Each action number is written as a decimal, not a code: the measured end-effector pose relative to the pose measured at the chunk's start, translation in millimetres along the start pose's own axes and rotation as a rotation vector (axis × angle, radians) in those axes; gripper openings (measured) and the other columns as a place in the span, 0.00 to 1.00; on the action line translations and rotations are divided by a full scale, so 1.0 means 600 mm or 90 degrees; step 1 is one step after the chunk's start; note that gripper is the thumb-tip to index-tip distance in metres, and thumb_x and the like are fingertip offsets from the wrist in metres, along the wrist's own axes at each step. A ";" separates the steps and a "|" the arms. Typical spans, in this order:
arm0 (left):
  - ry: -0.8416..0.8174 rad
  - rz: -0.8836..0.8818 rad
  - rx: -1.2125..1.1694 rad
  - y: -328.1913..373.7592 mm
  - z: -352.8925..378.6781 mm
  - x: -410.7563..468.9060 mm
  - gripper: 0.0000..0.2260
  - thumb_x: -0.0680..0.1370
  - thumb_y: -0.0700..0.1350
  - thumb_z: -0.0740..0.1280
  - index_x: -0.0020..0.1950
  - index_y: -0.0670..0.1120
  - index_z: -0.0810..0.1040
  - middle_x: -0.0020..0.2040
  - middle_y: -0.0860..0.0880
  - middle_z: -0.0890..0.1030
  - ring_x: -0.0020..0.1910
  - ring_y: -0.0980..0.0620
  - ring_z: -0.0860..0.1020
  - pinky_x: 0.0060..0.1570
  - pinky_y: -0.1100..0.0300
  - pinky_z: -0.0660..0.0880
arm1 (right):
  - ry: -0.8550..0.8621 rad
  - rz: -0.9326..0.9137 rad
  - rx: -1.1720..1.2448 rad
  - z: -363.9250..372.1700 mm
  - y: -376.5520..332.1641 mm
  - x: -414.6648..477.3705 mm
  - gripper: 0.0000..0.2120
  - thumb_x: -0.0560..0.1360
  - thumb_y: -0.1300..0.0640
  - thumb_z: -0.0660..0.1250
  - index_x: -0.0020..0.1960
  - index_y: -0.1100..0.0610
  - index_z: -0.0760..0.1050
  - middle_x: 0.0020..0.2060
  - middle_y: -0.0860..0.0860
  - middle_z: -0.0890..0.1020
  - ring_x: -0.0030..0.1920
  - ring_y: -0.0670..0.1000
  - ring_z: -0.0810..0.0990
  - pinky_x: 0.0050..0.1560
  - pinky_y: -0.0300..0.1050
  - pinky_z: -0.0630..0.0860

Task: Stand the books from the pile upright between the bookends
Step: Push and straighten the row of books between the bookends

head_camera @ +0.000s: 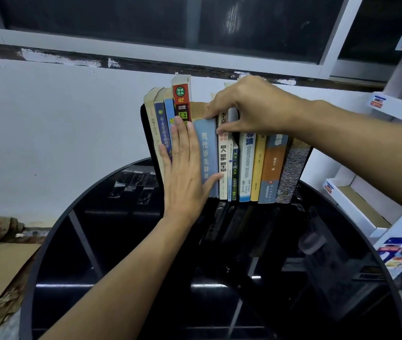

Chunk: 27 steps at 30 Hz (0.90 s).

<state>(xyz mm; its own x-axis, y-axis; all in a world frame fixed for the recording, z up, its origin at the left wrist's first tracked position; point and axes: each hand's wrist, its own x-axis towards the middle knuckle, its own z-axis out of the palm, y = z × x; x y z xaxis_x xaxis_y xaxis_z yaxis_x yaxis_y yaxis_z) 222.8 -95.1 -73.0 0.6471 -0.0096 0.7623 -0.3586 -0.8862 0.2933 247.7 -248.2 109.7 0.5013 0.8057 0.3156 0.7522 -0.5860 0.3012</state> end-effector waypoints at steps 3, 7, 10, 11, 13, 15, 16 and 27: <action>0.003 0.000 0.003 0.002 -0.002 0.000 0.55 0.74 0.64 0.71 0.82 0.45 0.35 0.83 0.43 0.38 0.81 0.46 0.37 0.80 0.40 0.40 | -0.006 0.001 -0.002 -0.002 -0.002 -0.002 0.19 0.73 0.51 0.77 0.62 0.51 0.82 0.58 0.48 0.85 0.60 0.52 0.82 0.59 0.57 0.78; 0.000 0.014 0.004 0.003 -0.011 -0.002 0.57 0.74 0.66 0.70 0.80 0.47 0.28 0.81 0.48 0.33 0.82 0.44 0.38 0.80 0.41 0.39 | 0.003 0.007 0.002 -0.003 -0.009 -0.011 0.19 0.74 0.52 0.76 0.64 0.51 0.81 0.59 0.48 0.84 0.61 0.51 0.81 0.60 0.56 0.78; 0.007 0.020 0.001 0.008 -0.023 0.009 0.57 0.73 0.65 0.71 0.81 0.46 0.31 0.82 0.47 0.34 0.83 0.44 0.39 0.80 0.39 0.41 | 0.074 0.007 -0.005 0.001 -0.013 -0.027 0.19 0.73 0.52 0.76 0.63 0.53 0.81 0.58 0.50 0.84 0.63 0.53 0.79 0.60 0.58 0.76; 0.007 0.019 0.006 0.011 -0.027 0.016 0.57 0.73 0.65 0.71 0.81 0.45 0.33 0.82 0.46 0.35 0.83 0.44 0.39 0.80 0.39 0.42 | 0.104 0.014 -0.012 0.001 -0.015 -0.035 0.20 0.73 0.52 0.76 0.63 0.54 0.81 0.58 0.50 0.83 0.63 0.54 0.77 0.59 0.59 0.76; 0.006 0.024 0.030 0.014 -0.035 0.029 0.57 0.72 0.66 0.71 0.82 0.44 0.35 0.83 0.43 0.37 0.83 0.43 0.40 0.80 0.37 0.44 | 0.152 0.035 -0.021 0.002 -0.020 -0.052 0.21 0.72 0.51 0.76 0.63 0.54 0.80 0.56 0.48 0.83 0.59 0.54 0.75 0.55 0.58 0.74; 0.002 0.031 0.047 0.015 -0.039 0.038 0.58 0.72 0.67 0.71 0.82 0.43 0.35 0.83 0.42 0.39 0.83 0.43 0.40 0.79 0.36 0.45 | 0.177 0.060 -0.015 0.004 -0.027 -0.070 0.21 0.72 0.49 0.76 0.62 0.54 0.81 0.53 0.47 0.84 0.55 0.52 0.73 0.53 0.55 0.73; 0.000 0.033 0.049 0.015 -0.040 0.040 0.58 0.71 0.67 0.71 0.82 0.43 0.35 0.83 0.41 0.40 0.83 0.43 0.40 0.79 0.36 0.46 | 0.184 0.073 -0.006 0.007 -0.030 -0.079 0.20 0.72 0.48 0.76 0.61 0.55 0.82 0.51 0.48 0.84 0.53 0.52 0.72 0.52 0.54 0.73; -0.015 0.070 0.064 0.021 -0.047 0.053 0.58 0.69 0.70 0.70 0.83 0.41 0.42 0.83 0.40 0.42 0.82 0.39 0.41 0.78 0.33 0.40 | 0.164 0.229 0.036 0.072 -0.079 -0.127 0.21 0.73 0.51 0.77 0.64 0.55 0.81 0.47 0.52 0.85 0.47 0.47 0.75 0.48 0.48 0.78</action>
<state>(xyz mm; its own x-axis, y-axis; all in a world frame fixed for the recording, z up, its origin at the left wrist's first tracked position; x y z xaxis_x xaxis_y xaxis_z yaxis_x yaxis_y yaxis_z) 219.7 -93.6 -28.7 0.6237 -0.1188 0.7726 -0.3594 -0.9213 0.1484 192.2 -278.2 32.5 0.6179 0.4991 0.6075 0.5750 -0.8139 0.0839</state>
